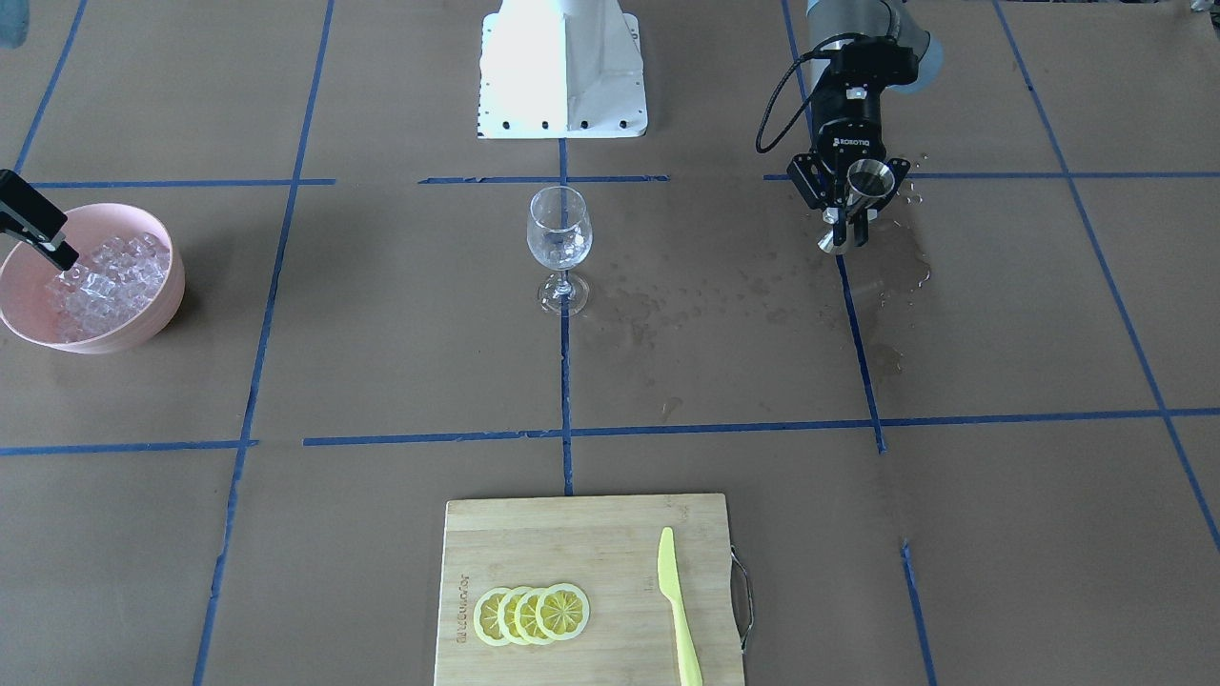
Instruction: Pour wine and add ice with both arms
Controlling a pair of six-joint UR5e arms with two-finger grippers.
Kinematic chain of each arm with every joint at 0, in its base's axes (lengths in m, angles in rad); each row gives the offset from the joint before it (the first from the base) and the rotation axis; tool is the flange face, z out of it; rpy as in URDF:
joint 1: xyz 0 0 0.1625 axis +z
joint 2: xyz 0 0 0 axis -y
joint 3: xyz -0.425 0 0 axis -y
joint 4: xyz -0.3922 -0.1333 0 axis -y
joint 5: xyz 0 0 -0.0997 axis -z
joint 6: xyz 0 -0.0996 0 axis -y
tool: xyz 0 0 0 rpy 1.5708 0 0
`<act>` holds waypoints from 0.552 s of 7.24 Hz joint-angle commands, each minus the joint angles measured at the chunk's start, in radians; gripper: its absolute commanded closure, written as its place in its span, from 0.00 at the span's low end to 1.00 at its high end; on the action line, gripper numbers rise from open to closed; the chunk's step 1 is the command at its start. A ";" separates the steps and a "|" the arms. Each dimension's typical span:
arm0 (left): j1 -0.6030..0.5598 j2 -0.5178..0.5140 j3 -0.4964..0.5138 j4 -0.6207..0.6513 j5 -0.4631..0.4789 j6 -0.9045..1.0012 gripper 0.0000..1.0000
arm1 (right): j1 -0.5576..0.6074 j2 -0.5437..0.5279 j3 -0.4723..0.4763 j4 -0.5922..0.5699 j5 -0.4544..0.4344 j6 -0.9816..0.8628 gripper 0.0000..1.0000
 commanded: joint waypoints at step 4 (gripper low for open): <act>-0.043 -0.152 -0.002 -0.006 -0.046 0.309 1.00 | -0.064 -0.136 -0.005 0.102 -0.058 0.050 0.00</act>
